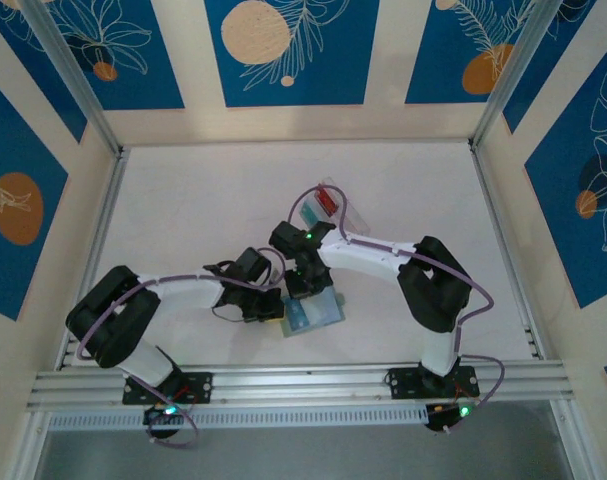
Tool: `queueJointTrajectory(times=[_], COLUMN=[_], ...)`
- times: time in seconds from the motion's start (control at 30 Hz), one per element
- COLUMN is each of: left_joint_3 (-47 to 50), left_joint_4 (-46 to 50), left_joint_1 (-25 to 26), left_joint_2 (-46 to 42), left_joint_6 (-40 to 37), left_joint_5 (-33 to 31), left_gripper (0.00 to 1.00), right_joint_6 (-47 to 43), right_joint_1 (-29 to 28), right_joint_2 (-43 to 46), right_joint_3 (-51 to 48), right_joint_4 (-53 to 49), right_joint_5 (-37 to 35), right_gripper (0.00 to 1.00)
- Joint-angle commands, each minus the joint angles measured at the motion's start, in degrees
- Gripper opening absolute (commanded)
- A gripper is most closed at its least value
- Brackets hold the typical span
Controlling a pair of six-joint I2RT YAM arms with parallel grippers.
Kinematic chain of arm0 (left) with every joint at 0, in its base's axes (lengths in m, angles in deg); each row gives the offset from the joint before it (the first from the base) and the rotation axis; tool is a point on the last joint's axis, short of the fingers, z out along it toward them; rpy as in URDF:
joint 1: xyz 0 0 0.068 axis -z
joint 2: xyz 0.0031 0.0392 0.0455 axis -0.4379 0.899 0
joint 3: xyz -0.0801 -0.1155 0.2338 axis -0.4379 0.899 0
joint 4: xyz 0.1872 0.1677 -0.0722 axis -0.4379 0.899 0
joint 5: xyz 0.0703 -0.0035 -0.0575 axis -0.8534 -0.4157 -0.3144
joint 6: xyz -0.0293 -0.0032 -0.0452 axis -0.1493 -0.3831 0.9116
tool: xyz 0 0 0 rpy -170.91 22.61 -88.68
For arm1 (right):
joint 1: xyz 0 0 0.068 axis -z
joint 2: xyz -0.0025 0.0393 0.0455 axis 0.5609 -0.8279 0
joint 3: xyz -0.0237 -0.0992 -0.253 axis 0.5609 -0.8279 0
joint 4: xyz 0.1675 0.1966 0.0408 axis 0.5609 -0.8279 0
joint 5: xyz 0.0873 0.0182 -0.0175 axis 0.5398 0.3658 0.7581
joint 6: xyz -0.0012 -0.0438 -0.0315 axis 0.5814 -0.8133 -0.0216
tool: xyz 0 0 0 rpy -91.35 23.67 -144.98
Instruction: Put the credit cards into the card holder
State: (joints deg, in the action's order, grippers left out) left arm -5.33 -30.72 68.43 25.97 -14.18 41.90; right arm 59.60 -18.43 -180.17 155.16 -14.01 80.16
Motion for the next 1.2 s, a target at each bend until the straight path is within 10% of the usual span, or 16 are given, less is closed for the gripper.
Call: queueJointTrajectory(times=[0.0,0.73,1.17], left_joint_3=[1.58,2.35,2.21], left_joint_4=[-0.76,-1.25,-1.44], left_joint_1=[1.37,1.4,1.4], left_joint_2=[2.57,1.47,1.22], left_joint_6=[1.08,1.97,2.15], left_joint_5=[-2.25,-2.23,-1.88], left_gripper=[0.0,0.0,0.0], right_joint_6=[1.2,2.98,5.39], right_joint_1=[-0.25,1.48,3.42], right_joint_2=[-2.19,2.11,5.62], right_joint_3=[1.37,-4.2,-8.97], right_joint_4=[0.99,5.61,11.26], right_joint_5=[6.62,12.69,21.39], right_gripper=[0.03,0.52,0.63])
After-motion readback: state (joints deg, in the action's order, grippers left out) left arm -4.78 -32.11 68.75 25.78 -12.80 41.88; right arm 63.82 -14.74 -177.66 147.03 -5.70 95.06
